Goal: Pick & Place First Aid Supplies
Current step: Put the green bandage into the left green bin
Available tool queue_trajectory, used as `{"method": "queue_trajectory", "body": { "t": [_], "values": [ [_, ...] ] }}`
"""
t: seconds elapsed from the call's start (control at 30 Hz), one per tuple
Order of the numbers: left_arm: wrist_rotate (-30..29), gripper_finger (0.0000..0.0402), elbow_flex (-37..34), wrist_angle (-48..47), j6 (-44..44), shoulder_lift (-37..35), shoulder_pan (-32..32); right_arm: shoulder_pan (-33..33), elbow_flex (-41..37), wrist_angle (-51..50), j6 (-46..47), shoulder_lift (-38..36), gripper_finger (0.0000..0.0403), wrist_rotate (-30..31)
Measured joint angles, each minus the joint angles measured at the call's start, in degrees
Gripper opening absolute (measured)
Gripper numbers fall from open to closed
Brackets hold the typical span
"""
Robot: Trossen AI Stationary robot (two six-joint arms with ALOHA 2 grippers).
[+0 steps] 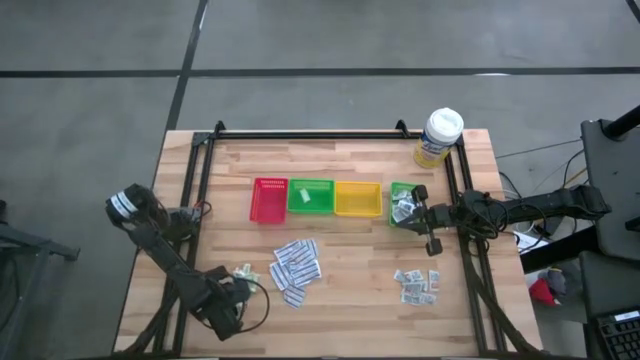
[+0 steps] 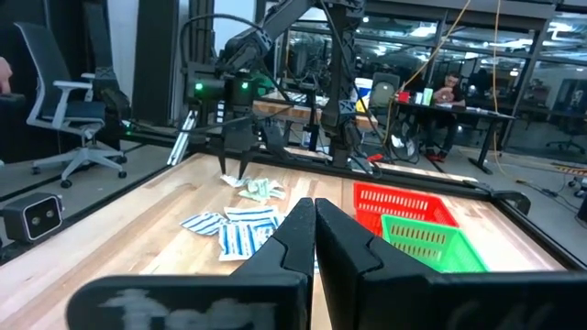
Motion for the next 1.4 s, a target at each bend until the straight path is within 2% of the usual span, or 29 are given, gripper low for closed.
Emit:
{"method": "queue_trajectory", "body": {
  "t": [0.37,0.87,1.4],
  "values": [
    [1.1,0.0142,0.2,0.3,1.1,1.4,0.0,0.0,0.0,0.0,0.1,0.0,0.0008,0.0],
    [4.0,0.0005,0.2,0.6,1.1,1.1,0.0,0.0,0.0,0.0,0.1,0.0,0.0008,0.0],
    [4.1,0.0001,0.1,0.5,-1.1,-2.1,0.0,0.0,0.0,0.0,0.1,0.0,0.0008,0.0]
  ]
}}
